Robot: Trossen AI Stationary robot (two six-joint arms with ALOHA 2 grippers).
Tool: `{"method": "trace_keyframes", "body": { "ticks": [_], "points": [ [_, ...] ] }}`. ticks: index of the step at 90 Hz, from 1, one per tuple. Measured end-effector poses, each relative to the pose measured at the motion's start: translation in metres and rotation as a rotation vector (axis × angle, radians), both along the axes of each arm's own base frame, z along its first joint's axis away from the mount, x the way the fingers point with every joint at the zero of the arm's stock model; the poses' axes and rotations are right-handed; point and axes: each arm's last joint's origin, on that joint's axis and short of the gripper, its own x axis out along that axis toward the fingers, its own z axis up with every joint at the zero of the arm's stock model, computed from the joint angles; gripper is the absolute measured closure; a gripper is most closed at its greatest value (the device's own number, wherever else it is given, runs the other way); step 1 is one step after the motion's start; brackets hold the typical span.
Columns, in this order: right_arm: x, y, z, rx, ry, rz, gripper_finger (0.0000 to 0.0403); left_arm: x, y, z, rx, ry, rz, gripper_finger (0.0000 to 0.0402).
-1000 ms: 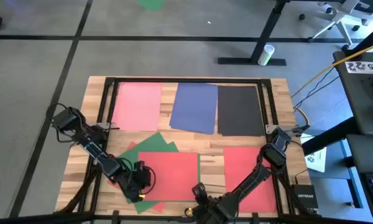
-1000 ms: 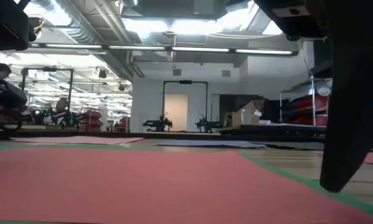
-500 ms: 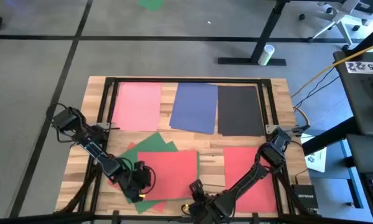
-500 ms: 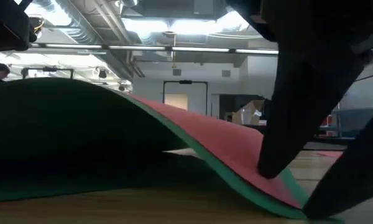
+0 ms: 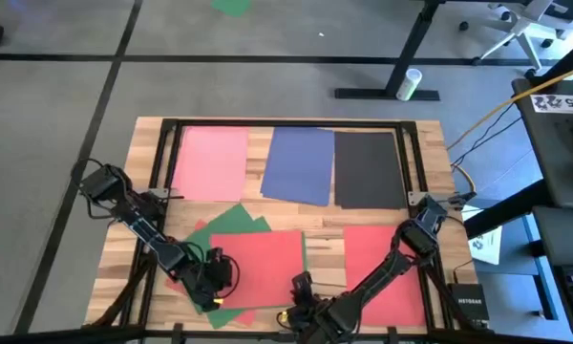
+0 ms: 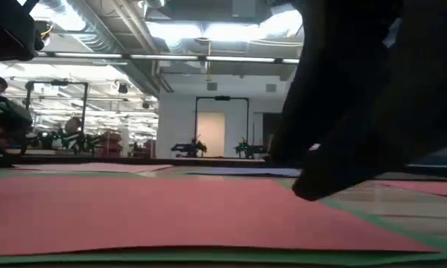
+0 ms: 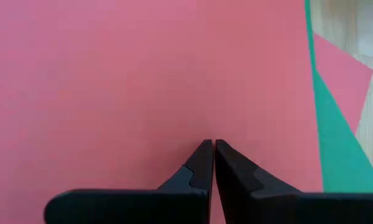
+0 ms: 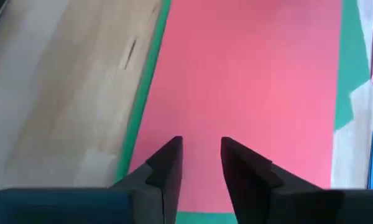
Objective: Organize paper
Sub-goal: Stack the red paper on top of the other red paper on the table
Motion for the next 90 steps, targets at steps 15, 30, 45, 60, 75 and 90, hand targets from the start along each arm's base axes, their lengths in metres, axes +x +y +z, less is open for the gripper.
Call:
{"method": "trace_keyframes", "body": {
  "ticks": [15, 30, 45, 60, 75, 90],
  "points": [
    [-0.010, 0.003, -0.002, 0.002, 0.091, 0.031, 0.0302, 0.000, 0.000, 0.000, -0.001, 0.000, 0.000, 0.0402],
    [-0.021, 0.006, -0.003, -0.030, 0.152, 0.053, 0.0302, 0.000, 0.000, 0.000, -0.001, 0.001, -0.001, 0.0402],
    [-0.024, 0.012, -0.003, 0.031, 0.180, 0.064, 0.0302, 0.000, 0.000, 0.000, -0.001, 0.001, 0.000, 0.0402],
    [-0.024, 0.012, -0.003, 0.033, 0.180, 0.063, 0.0302, 0.000, 0.000, 0.000, -0.002, 0.002, -0.001, 0.0402],
    [-0.021, 0.013, -0.002, 0.052, 0.142, 0.062, 0.0302, 0.000, 0.000, 0.000, -0.002, 0.002, -0.001, 0.0402],
    [-0.011, 0.011, -0.002, 0.066, 0.078, 0.060, 0.0302, 0.000, 0.000, 0.000, -0.001, 0.002, 0.000, 0.0402]
  ]
}}
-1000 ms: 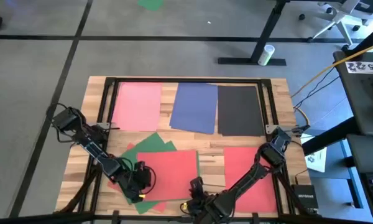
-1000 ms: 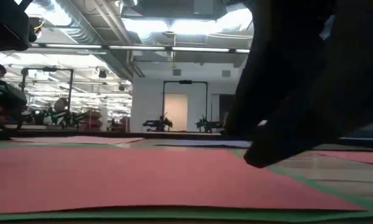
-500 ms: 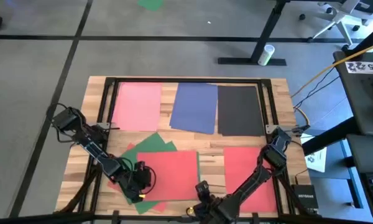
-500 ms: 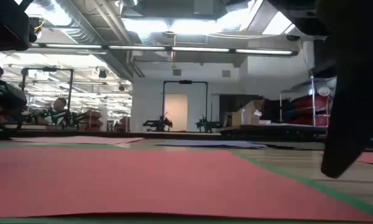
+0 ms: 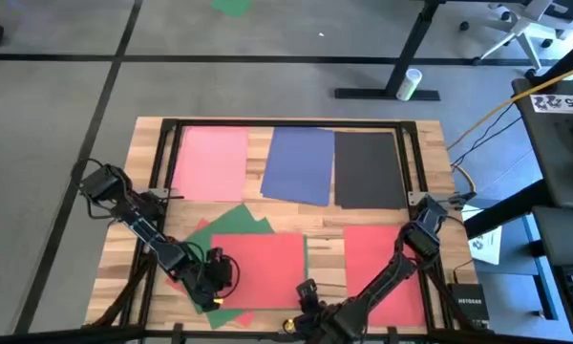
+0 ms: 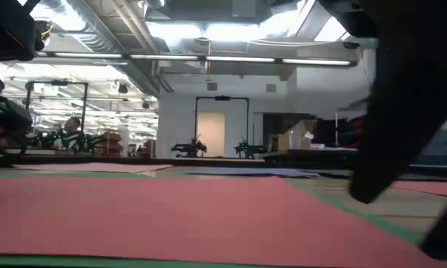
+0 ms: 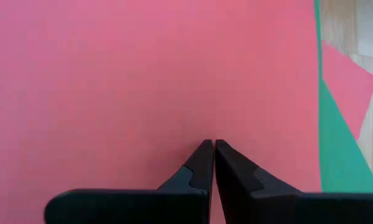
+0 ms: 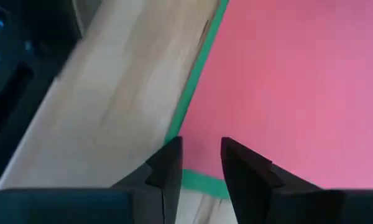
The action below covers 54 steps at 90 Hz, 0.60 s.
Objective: Organize paper
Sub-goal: Stack the red paper on top of the other red paper on the table
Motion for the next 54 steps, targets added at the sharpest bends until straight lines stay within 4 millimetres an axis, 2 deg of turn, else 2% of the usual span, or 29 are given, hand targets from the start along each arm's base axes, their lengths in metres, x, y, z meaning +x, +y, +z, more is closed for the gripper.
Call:
{"method": "trace_keyframes", "body": {
  "ticks": [22, 54],
  "points": [
    [0.004, -0.006, -0.008, 0.009, -0.016, -0.017, 0.0302, 0.000, 0.000, 0.000, 0.001, 0.000, 0.000, 0.0402],
    [-0.004, 0.001, 0.005, -0.010, 0.039, 0.011, 0.0302, 0.000, 0.000, 0.000, 0.001, 0.000, -0.001, 0.0402]
  ]
}}
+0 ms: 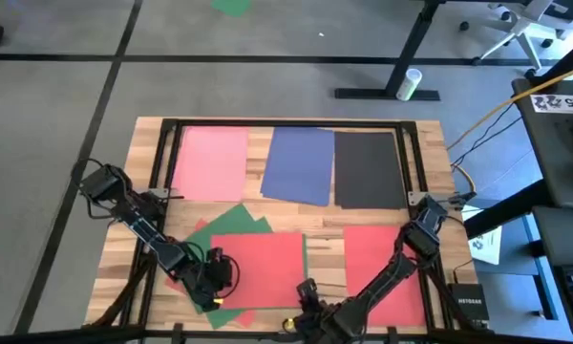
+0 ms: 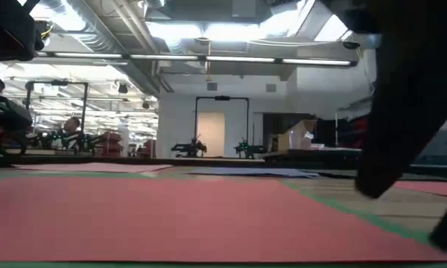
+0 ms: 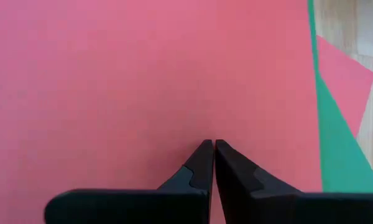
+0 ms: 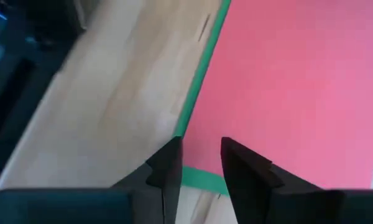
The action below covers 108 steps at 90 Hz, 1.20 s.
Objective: Organize paper
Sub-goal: Stack the red paper on top of the other red paper on the table
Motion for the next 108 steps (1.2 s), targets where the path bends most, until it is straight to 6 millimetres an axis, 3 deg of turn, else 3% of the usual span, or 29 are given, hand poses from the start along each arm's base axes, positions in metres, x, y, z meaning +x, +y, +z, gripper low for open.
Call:
{"method": "trace_keyframes", "body": {
  "ticks": [55, 108],
  "points": [
    [-0.003, -0.002, -0.001, 0.022, 0.088, 0.014, 0.0302, 0.000, 0.000, 0.000, 0.000, 0.000, 0.001, 0.0402],
    [0.011, -0.006, -0.007, -0.011, -0.015, -0.003, 0.0302, 0.000, 0.000, 0.000, -0.001, 0.000, 0.001, 0.0402]
  ]
}}
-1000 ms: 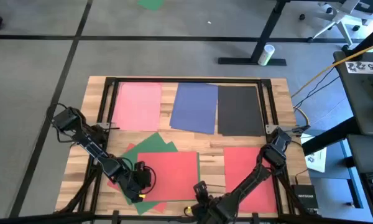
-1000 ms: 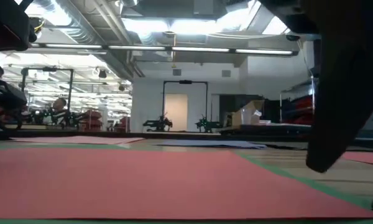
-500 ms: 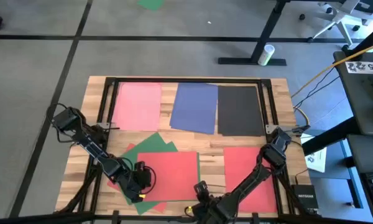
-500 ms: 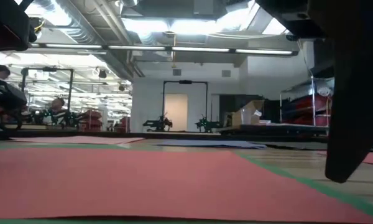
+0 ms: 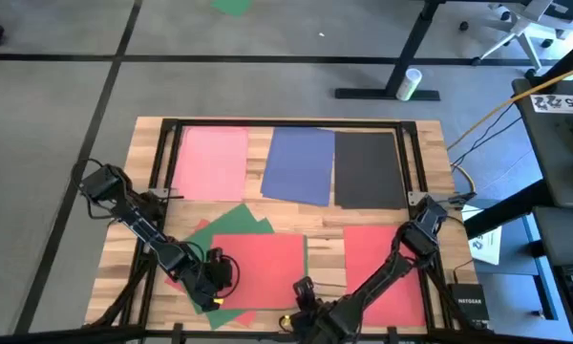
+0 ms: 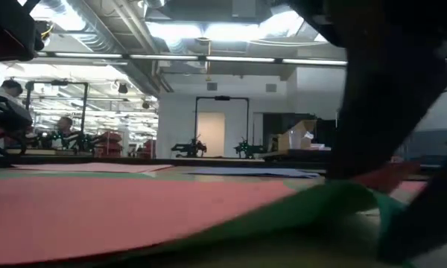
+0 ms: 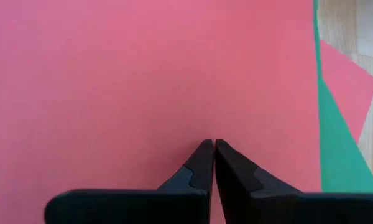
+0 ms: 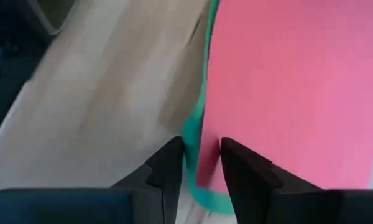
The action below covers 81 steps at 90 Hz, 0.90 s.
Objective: Organize paper
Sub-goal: Stack the red paper on top of the other red paper on the table
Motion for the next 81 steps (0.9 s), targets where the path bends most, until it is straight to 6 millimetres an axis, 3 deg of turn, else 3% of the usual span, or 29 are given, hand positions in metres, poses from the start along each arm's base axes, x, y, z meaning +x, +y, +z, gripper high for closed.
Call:
{"method": "trace_keyframes", "body": {
  "ticks": [59, 81],
  "points": [
    [-0.0074, -0.0063, -0.0013, -0.062, 0.061, -0.031, 0.0302, 0.0000, 0.0000, 0.0001, -0.003, 0.000, 0.004, 0.0402],
    [-0.0086, -0.0066, 0.0071, -0.034, 0.066, -0.030, 0.0332, 0.0000, 0.0000, 0.0000, -0.005, 0.002, 0.006, 0.0402]
  ]
}}
